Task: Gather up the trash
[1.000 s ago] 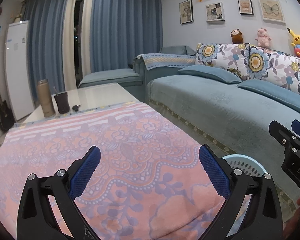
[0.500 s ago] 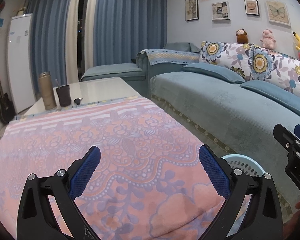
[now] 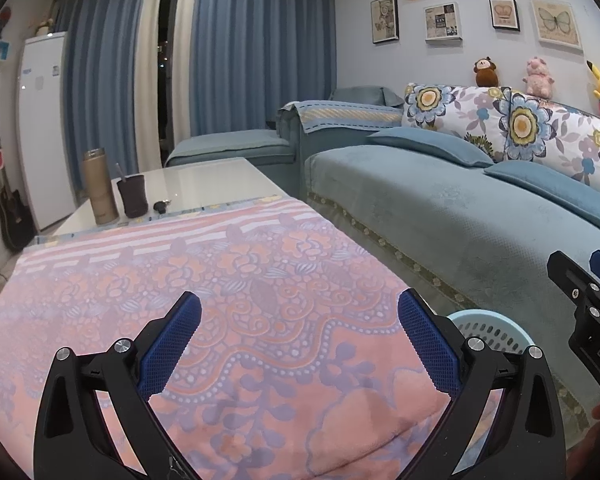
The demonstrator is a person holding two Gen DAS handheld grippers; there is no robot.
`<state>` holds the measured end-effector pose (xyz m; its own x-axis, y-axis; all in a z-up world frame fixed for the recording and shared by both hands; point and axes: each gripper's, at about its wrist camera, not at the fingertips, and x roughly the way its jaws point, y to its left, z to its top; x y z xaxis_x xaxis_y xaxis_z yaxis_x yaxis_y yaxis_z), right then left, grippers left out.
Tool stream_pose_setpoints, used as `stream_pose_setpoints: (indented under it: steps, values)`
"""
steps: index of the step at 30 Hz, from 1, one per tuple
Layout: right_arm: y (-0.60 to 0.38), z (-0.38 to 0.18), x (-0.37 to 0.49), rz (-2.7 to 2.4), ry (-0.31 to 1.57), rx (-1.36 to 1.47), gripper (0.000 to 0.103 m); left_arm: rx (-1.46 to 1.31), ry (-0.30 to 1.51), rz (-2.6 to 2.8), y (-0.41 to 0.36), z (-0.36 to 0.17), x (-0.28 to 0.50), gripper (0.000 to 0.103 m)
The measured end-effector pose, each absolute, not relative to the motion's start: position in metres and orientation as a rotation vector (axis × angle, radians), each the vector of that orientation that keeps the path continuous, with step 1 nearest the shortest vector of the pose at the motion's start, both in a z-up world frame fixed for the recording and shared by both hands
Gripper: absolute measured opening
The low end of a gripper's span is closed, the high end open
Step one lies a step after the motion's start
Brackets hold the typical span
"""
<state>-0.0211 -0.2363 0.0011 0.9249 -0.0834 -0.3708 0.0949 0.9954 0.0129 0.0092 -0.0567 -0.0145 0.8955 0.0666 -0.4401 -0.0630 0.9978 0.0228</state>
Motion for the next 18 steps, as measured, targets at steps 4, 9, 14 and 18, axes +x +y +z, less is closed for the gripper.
stream_pose_setpoints:
  steps: [4, 9, 14, 18]
  values:
    - [-0.2358, 0.0003, -0.0212, -0.089, 0.378, 0.031, 0.066, 0.016, 0.449, 0.07, -0.0576, -0.013, 0.0072, 0.096]
    - [-0.2338, -0.002, -0.0211, -0.084, 0.378, 0.028, 0.066, 0.025, 0.448, 0.074, -0.058, -0.0118, 0.0051, 0.096]
    - [-0.2311, -0.0028, -0.0215, -0.079, 0.379, 0.027, 0.066, 0.027, 0.454, 0.086, -0.0537, -0.0107, 0.0051, 0.096]
    - [-0.2278, -0.0006, -0.0213, -0.073, 0.378, 0.024, 0.066, 0.017, 0.454, 0.091, -0.0498, -0.0105, 0.0036, 0.096]
